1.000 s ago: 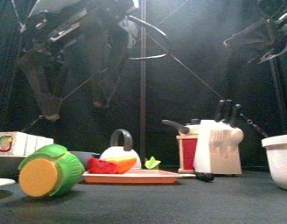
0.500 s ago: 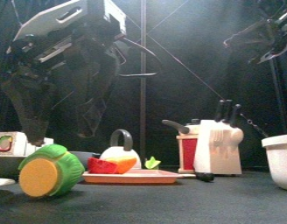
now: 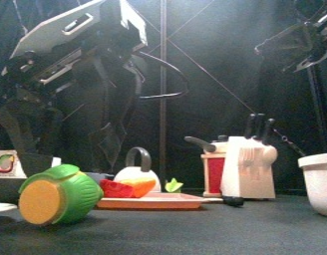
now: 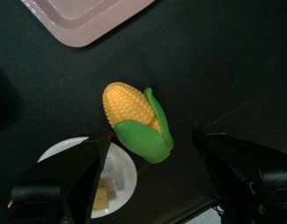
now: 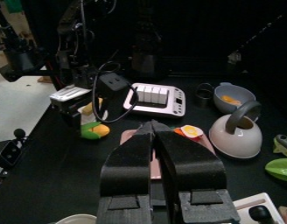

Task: Grab corn

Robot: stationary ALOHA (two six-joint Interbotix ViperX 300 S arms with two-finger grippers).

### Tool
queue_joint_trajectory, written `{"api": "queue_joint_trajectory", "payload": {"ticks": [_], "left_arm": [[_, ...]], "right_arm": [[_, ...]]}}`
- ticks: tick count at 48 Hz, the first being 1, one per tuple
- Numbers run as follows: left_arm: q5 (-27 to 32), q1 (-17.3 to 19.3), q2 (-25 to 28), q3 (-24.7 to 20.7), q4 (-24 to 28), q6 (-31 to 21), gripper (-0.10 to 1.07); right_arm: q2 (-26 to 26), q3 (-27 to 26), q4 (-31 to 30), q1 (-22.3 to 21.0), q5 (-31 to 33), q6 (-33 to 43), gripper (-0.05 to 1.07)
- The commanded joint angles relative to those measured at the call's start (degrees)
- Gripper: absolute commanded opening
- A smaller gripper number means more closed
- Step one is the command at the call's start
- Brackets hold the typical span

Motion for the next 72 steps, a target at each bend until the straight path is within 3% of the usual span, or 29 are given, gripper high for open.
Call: {"api": "queue_joint_trajectory", "payload": {"ticks": [1, 18, 53, 72], "left_arm": [[-0.7, 0.8, -1.8, 0.1, 0.7, 0.4, 1.03], [-11.6, 1.0, -3.6, 0.7, 0.8, 0.9, 1.03], [-12.0, 2.9, -6.0, 7.2, 1.1, 1.9, 1.03], [-22.8, 5.4, -5.3, 9.5, -0.4, 1.8, 1.03]], "right_arm": [[0.3, -0.5, -0.2, -0.1, -0.3, 0.0, 0.03], [0.5, -0.5, -0.6, -0.3, -0.2, 0.0, 0.03], [0.5, -0.4, -1.1, -0.7, -0.3, 0.4, 0.03], [0.5, -0.4, -1.1, -0.7, -0.1, 0.4, 0.03]]}}
